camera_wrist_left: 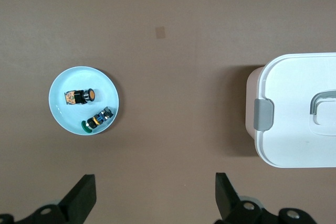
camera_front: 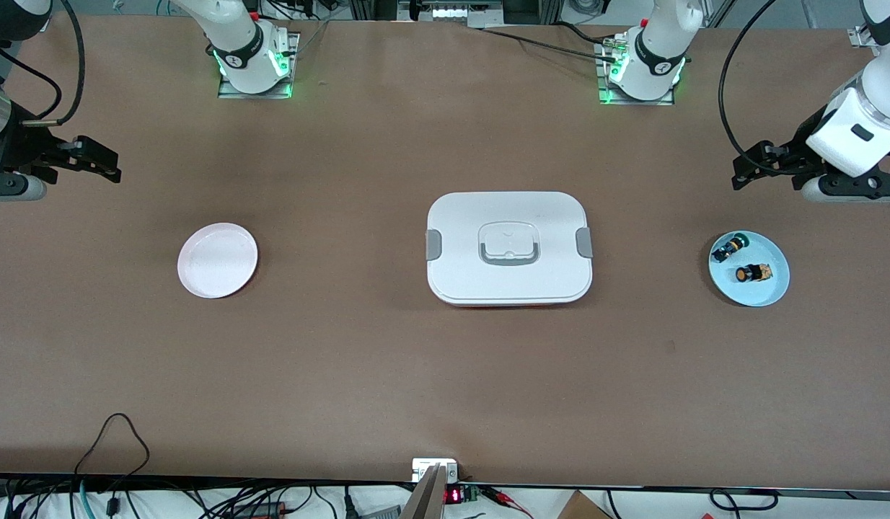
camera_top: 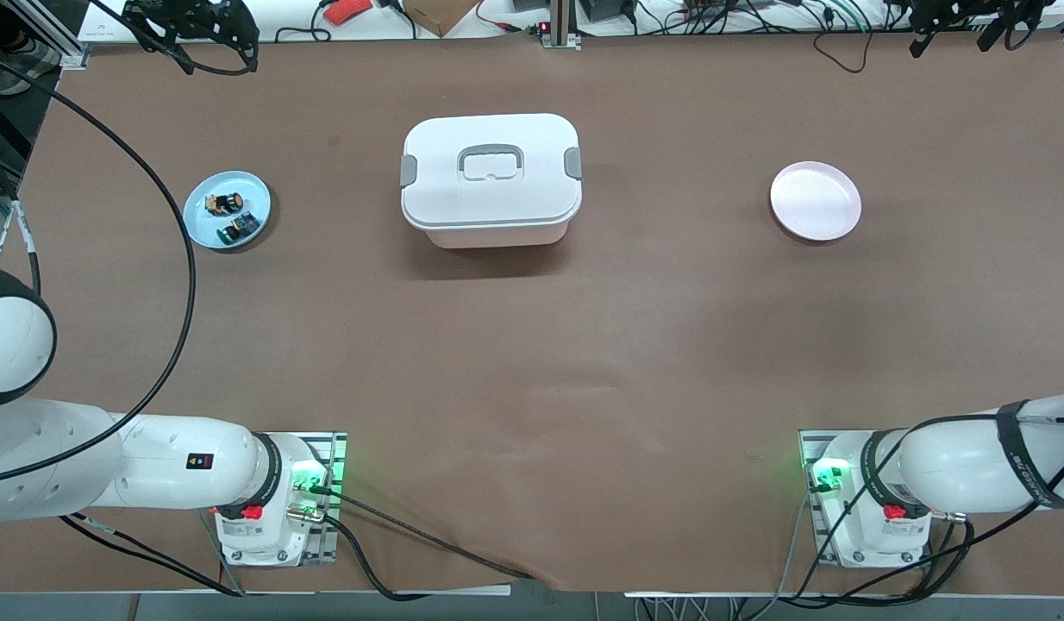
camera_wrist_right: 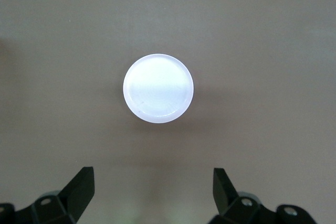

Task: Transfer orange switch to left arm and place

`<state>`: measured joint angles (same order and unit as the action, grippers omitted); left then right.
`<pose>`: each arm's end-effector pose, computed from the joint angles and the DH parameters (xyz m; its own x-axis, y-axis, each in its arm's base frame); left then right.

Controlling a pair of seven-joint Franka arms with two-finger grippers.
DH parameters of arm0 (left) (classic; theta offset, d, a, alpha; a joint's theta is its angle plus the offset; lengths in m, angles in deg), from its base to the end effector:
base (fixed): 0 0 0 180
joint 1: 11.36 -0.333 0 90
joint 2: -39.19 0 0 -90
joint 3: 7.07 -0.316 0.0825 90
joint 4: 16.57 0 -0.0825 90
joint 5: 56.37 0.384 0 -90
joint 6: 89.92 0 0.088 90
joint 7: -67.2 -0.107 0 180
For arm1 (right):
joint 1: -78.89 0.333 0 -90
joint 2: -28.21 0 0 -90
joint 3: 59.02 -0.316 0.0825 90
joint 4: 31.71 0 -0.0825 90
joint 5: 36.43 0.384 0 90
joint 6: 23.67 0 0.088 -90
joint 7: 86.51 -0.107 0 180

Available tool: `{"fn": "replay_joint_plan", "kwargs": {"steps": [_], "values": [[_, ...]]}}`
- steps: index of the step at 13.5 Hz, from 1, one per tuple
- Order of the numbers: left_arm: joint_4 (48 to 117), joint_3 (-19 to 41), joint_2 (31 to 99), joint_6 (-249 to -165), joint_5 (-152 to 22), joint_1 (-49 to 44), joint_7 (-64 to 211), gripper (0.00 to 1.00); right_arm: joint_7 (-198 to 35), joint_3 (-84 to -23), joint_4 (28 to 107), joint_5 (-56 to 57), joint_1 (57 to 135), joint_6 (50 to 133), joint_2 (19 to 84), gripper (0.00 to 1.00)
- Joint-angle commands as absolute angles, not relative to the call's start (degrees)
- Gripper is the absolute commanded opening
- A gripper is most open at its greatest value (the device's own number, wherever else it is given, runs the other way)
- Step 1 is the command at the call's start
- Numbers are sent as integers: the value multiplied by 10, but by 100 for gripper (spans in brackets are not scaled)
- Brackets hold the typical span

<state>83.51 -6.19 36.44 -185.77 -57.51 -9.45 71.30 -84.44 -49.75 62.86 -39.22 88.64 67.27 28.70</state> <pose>0.5431 -0.0286 0.5762 0.9993 0.0249 -0.0271 0.0254 -0.9995 0.0171 0.5551 -0.0001 0.5837 0.9963 0.0451 -0.0735 0.0487 -0.9977 0.0472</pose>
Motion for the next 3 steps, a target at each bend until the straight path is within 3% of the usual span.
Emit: {"fn": "replay_joint_plan", "kwargs": {"steps": [1, 3], "values": [[813, -63, 377, -1851, -581, -95, 718, 100, -841, -498, 615, -385, 884, 662, 292, 100], [813, -63, 377, -1849, -581, -95, 718, 100, -841, -498, 615, -385, 884, 662, 293, 100]]}}
